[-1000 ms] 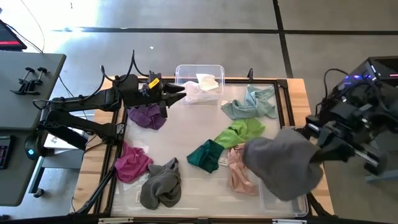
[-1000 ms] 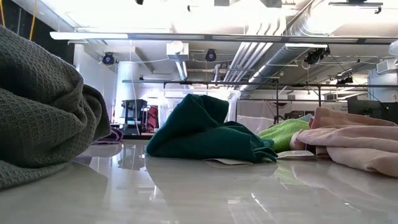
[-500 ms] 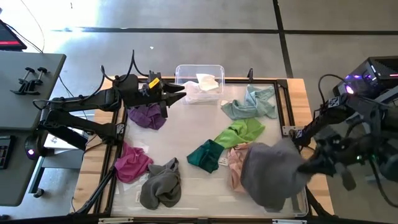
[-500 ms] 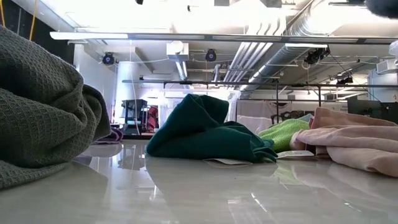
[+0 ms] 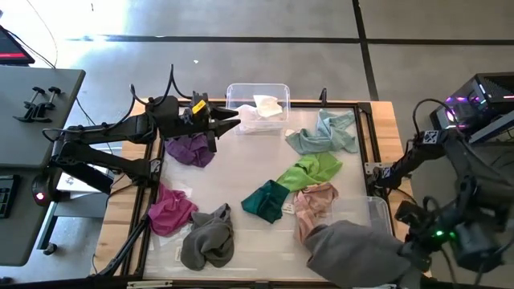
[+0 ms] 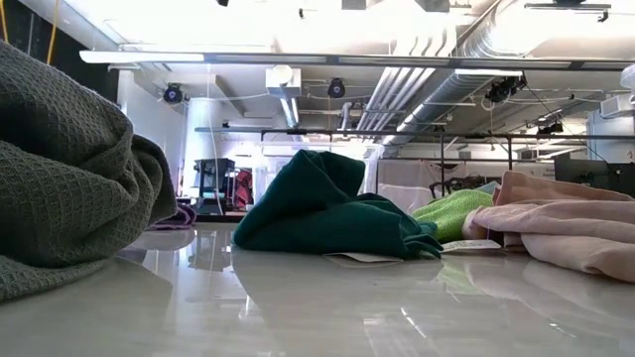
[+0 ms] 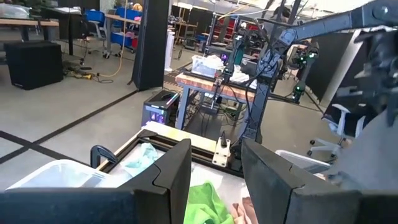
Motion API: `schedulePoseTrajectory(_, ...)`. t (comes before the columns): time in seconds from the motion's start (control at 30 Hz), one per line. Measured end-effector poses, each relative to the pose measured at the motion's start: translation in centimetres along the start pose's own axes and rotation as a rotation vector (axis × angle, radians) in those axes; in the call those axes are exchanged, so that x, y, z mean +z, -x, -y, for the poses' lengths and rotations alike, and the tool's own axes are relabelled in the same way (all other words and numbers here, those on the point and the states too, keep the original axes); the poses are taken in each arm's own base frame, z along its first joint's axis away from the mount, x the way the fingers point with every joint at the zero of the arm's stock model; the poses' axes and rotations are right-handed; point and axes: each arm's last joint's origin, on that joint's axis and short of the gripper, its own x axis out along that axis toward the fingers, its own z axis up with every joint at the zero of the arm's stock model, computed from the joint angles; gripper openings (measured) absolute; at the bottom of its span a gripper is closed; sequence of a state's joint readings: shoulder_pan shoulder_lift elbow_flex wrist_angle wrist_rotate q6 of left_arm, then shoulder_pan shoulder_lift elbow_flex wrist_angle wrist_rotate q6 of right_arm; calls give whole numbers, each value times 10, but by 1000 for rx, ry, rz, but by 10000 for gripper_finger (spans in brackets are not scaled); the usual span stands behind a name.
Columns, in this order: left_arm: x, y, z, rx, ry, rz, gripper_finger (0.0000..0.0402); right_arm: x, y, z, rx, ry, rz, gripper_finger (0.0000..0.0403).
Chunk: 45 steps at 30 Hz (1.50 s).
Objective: Sort towels by color in basket
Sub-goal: Put the top gray towel into the transparent bottom bin
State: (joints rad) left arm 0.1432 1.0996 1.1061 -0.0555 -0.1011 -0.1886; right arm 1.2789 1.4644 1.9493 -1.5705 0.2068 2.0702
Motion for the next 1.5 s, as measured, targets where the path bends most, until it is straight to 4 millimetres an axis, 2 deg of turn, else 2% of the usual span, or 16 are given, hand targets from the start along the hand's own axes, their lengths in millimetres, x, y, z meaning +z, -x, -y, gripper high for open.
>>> schedulePoseTrajectory(0.2, 0, 0, 0, 15, 1, 4, 130, 8, -32, 11, -140, -59, 40, 6)
schedulePoseTrajectory(0.43, 0, 0, 0, 16, 19, 5, 130, 21, -57, 29, -296, -157, 22, 7)
schedulePoseTrajectory(0.67, 0, 0, 0, 16, 18, 5, 130, 37, -85, 46, -402, -147, 109, 14)
schedulePoseTrajectory(0.77, 0, 0, 0, 16, 18, 4, 130, 43, -90, 47, -418, -136, 124, 35)
schedulePoseTrajectory(0.9, 0, 0, 0, 15, 18, 4, 130, 47, -89, 47, -414, -147, 125, 90)
schedulePoseTrajectory(1.03, 0, 0, 0, 15, 18, 3, 130, 48, -71, 50, -376, -189, 60, 152)
schedulePoseTrajectory(1.13, 0, 0, 0, 15, 18, 3, 130, 50, -51, 49, -302, -222, 29, 177)
schedulePoseTrajectory(1.27, 0, 0, 0, 14, 17, 2, 130, 52, -37, 33, -94, -52, 103, 183)
schedulePoseTrajectory(1.37, 0, 0, 0, 13, 18, 0, 130, 54, -42, 16, 77, 113, 205, 180)
schedulePoseTrajectory(1.5, 0, 0, 0, 13, 18, 0, 130, 59, -71, -1, 178, 260, 254, 167)
